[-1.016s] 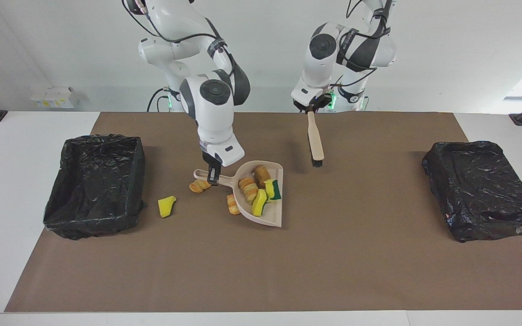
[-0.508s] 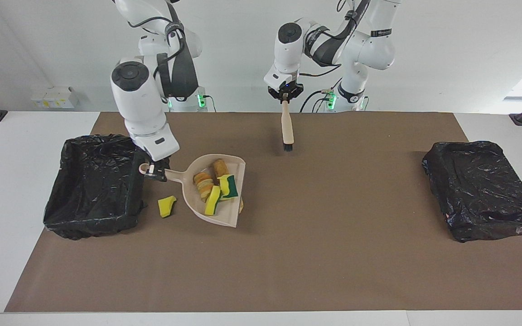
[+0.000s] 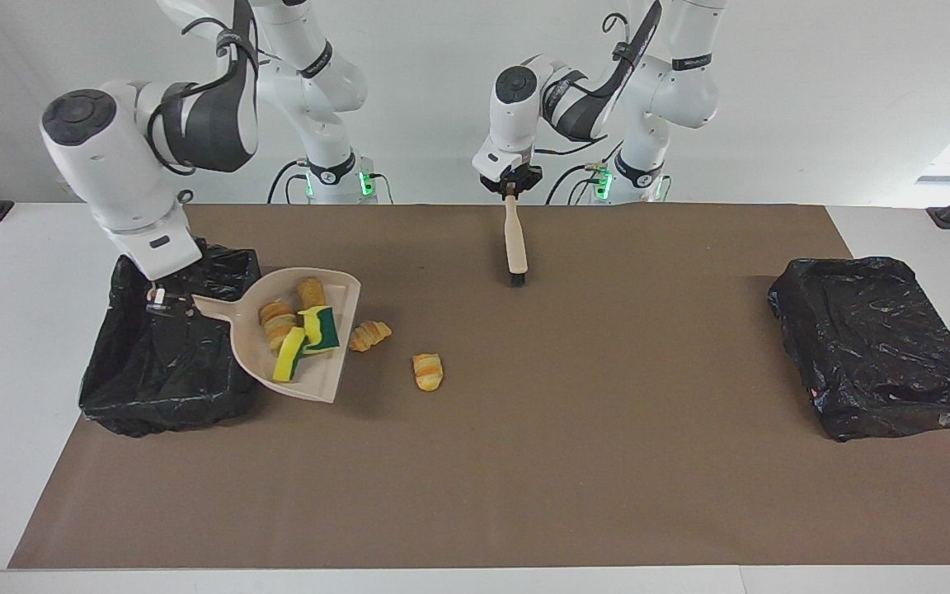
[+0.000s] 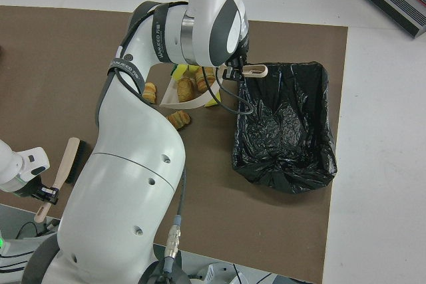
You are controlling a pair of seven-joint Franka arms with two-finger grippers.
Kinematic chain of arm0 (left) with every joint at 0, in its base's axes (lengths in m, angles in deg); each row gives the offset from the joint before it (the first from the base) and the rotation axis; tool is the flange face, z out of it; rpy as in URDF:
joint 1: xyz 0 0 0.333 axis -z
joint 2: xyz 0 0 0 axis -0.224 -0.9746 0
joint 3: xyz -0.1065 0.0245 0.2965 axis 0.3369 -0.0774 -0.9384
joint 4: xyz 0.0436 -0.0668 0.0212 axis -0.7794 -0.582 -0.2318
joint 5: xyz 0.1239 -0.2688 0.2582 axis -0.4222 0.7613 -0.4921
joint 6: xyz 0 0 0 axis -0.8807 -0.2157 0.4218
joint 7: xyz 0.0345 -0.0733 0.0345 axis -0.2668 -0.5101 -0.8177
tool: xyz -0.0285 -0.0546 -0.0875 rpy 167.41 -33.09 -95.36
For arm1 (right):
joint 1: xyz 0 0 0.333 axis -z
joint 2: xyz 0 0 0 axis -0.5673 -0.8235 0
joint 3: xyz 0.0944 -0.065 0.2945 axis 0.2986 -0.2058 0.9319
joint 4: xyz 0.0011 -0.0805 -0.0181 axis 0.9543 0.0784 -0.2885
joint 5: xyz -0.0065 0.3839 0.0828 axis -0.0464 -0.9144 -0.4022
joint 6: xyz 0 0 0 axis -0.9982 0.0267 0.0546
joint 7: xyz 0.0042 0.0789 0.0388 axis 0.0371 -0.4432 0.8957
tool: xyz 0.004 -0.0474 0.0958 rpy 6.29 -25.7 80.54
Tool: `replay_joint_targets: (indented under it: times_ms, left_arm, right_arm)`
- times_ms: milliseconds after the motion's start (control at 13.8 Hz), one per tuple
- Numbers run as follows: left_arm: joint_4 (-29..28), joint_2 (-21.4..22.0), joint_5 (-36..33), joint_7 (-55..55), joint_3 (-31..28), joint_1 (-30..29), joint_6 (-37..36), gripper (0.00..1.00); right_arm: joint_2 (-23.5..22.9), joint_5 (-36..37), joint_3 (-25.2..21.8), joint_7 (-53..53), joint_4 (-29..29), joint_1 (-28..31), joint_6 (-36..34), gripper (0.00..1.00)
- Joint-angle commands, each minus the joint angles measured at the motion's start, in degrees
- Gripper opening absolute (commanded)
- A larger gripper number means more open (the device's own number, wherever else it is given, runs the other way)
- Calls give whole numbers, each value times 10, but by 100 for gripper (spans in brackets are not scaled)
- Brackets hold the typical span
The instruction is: Sweep and dump trash in bin
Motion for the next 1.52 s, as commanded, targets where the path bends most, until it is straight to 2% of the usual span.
replay_joint_targets:
  times_ms: [0, 218, 290, 435, 581, 726, 798, 871, 1089, 1451]
  left_arm:
    - [-4, 1, 7, 8, -8, 10, 17, 0]
    - [-4, -17, 7, 9, -8, 11, 39, 0]
    - [-4, -18, 7, 9, -8, 11, 39, 3]
    - [-4, -18, 7, 11, -8, 10, 38, 27]
    - [1, -26, 7, 12, -9, 4, 46, 58]
    - [17, -46, 7, 56, -13, -17, 62, 77]
    - [37, -59, 6, 78, -14, -32, 53, 100]
    - [52, -65, 4, 89, -15, -47, 53, 100]
    - [120, -88, -11, 126, -15, -109, 18, 100]
    - [293, -164, -151, 137, -15, -213, -44, 100]
  right_arm:
    - [5, -6, 5, -93, -6, 54, -8, 0]
    - [7, 2, 1, -186, -6, 100, -4, 0]
    - [7, 23, -4, -208, -6, 105, -4, 0]
    - [10, 89, -3, -215, -6, 126, 0, 0]
    - [12, 139, -3, -209, -5, 135, 32, 0]
    - [12, 185, -3, -177, -5, 137, 49, 0]
    - [13, 240, -2, -128, -3, 126, 49, 0]
    - [15, 283, 4, -71, -2, 118, 42, 0]
    - [24, 341, 4, 19, 8, 74, -1, 0]
    - [41, 403, 4, 53, 23, 21, -71, 0]
